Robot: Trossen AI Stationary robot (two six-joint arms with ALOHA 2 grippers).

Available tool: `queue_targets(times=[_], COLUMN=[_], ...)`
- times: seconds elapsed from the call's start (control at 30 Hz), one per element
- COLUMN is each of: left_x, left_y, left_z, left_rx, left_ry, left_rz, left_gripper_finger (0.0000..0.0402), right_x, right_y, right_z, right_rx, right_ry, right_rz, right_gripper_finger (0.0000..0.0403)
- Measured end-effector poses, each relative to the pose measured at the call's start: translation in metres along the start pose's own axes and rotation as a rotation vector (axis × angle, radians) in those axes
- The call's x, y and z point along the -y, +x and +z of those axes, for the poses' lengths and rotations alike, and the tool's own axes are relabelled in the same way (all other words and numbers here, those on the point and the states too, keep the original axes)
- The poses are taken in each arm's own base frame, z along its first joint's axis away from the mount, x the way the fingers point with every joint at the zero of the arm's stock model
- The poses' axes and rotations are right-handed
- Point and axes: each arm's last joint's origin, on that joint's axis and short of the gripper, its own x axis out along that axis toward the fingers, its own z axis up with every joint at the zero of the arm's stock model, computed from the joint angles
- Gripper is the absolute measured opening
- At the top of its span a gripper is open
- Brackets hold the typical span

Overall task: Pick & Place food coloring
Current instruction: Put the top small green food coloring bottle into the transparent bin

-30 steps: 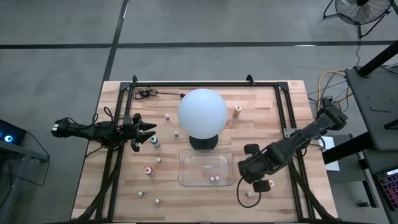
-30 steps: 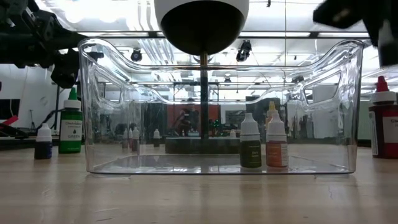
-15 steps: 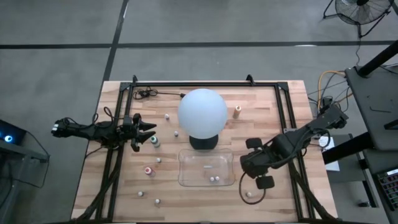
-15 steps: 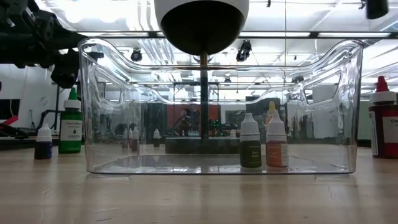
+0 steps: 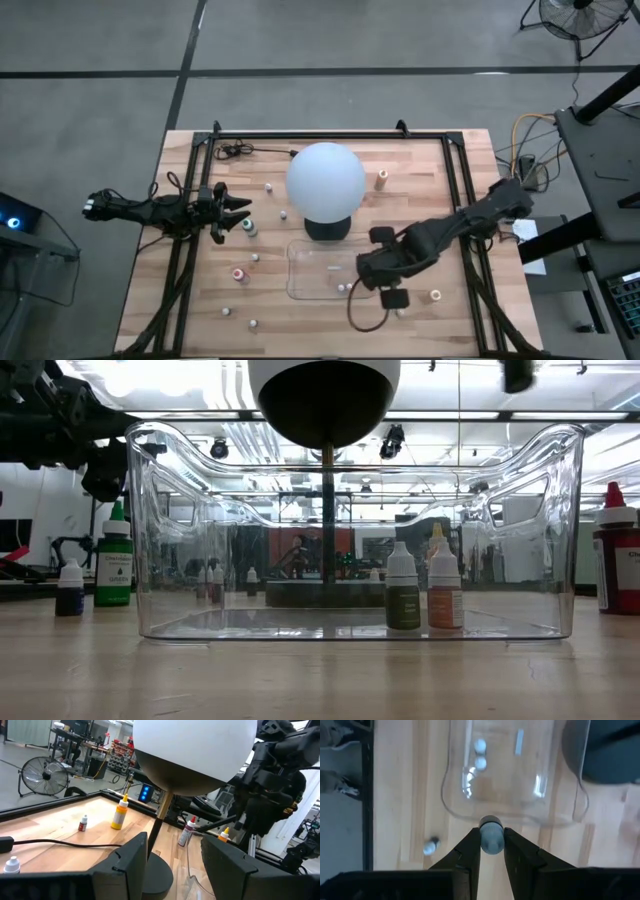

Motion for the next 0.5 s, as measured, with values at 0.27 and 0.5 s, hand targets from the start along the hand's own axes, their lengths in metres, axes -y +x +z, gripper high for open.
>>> queue_targets(times=[0.27,0.5], left_x=[0.0,0.0], left_y=[0.0,0.0], left_z=[0.0,0.0], left_rx=[0.0,0.0], left_ry=[0.0,0.0], left_rz=[0.0,0.0], left_gripper_finger=[0.0161,0.0161], right_x=[-0.006,-0.011], right_y=[0.017,0.031], right_z=[0.039,0.058], right_rx=[0.012,0.009], right_ry=[-0.01,-0.04], right_rz=[0.004,0.005], right_gripper_finger=[0.0065,0.0065])
